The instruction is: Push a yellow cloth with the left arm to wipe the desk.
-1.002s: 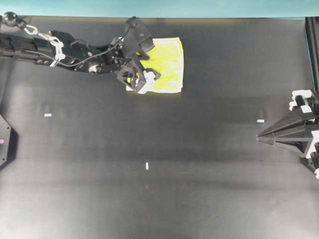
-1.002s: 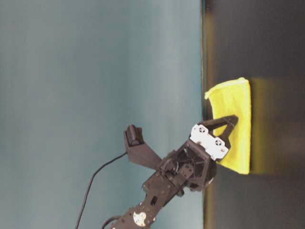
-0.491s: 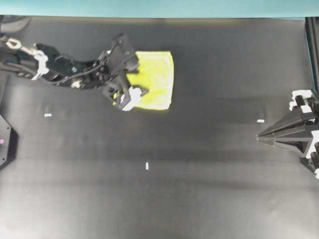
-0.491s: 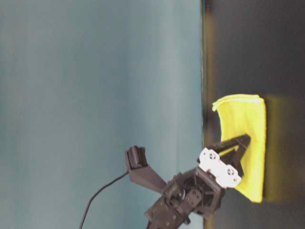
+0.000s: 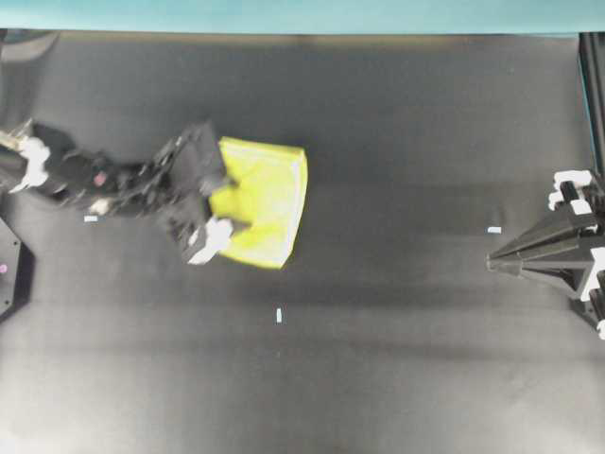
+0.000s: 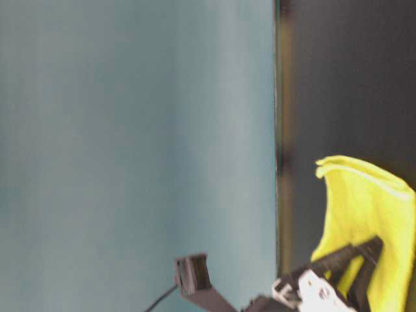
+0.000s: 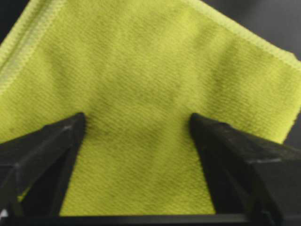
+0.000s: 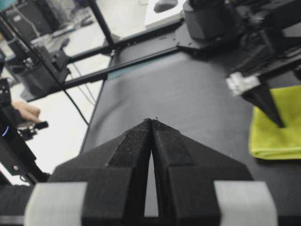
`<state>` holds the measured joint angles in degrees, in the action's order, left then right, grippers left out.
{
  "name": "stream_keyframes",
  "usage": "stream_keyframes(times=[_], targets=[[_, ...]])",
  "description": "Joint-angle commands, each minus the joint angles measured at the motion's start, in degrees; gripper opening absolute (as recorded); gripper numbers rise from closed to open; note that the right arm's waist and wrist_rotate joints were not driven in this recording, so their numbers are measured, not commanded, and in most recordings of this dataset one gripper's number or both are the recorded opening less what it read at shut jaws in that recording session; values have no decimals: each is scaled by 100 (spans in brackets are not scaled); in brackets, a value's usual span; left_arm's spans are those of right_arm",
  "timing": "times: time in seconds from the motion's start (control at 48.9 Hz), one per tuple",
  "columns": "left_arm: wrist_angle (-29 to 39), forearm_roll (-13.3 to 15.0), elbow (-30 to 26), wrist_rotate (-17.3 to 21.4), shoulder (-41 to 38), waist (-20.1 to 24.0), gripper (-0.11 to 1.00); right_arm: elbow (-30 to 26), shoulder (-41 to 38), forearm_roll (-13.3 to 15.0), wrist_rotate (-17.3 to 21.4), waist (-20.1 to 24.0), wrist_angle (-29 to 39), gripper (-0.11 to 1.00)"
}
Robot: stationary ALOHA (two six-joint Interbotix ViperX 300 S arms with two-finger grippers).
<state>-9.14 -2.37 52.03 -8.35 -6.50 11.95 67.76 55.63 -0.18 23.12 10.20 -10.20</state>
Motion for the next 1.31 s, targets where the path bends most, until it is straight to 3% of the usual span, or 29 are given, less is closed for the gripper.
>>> stream_keyframes(times=[0.0, 0.286, 0.675, 1.063, 1.288], targets=[[44, -9, 308, -26, 132, -378, 86, -35, -26, 0, 0, 0, -70, 0], [35, -18, 659, -44, 325, -1345, 86, -35, -18, 0, 0, 0, -158, 0], [123, -18, 694, -88, 387, -2610, 86, -44, 44, -9, 9, 0, -158, 0], [633, -9, 712, -70, 782, -3832, 86, -53, 70, 0, 9, 0, -167, 0], [773, -18, 668, -70, 800, -4368, 86, -53, 70, -9, 0, -9, -167, 0]])
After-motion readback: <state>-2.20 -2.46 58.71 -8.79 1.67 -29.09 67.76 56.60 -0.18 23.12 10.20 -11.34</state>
